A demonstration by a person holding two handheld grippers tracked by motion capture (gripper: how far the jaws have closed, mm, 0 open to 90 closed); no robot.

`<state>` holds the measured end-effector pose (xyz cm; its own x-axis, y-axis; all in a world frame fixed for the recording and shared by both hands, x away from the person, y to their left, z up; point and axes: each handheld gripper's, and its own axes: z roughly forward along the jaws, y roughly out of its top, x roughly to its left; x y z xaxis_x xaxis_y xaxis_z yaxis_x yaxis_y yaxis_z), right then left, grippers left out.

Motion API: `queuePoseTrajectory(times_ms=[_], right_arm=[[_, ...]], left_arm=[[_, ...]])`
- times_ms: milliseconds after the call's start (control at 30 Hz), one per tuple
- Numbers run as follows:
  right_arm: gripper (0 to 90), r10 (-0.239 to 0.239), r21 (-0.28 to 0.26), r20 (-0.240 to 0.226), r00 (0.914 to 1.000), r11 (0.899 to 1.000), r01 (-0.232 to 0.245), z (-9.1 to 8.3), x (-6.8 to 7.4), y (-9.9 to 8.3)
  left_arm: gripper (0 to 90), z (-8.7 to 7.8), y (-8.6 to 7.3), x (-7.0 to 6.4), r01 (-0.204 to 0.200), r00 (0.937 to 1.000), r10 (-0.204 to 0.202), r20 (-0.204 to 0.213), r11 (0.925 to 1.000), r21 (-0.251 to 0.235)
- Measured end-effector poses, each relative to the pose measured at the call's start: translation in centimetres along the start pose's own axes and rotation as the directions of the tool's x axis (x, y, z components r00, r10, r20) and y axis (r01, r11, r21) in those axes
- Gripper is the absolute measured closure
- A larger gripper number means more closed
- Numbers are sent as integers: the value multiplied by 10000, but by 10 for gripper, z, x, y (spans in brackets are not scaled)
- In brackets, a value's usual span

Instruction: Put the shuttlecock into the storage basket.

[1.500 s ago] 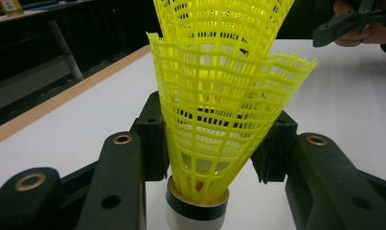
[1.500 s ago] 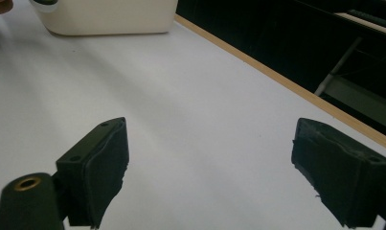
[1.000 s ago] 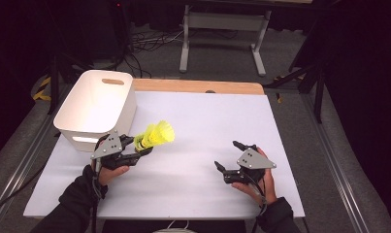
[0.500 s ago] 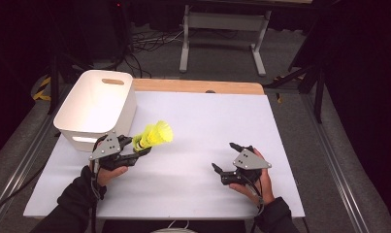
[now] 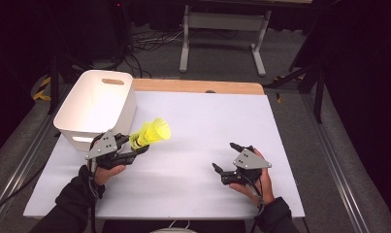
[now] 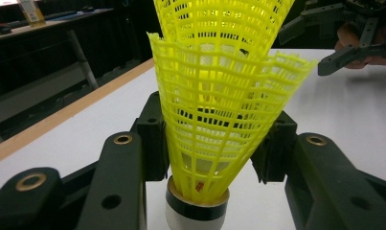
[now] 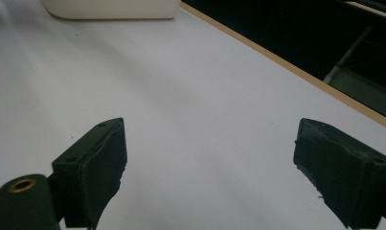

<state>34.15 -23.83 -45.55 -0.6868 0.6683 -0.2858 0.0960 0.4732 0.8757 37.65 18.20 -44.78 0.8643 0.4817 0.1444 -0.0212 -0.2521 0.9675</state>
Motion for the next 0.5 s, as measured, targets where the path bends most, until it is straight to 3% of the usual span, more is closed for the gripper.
queuePoseTrajectory(times_ms=[500], right_arm=[[127,-18,155,-117,9999,9999,20,1,2,-1]], left_arm=[[566,-11,9,0,-69,9997,64,-239,9998,-200]])
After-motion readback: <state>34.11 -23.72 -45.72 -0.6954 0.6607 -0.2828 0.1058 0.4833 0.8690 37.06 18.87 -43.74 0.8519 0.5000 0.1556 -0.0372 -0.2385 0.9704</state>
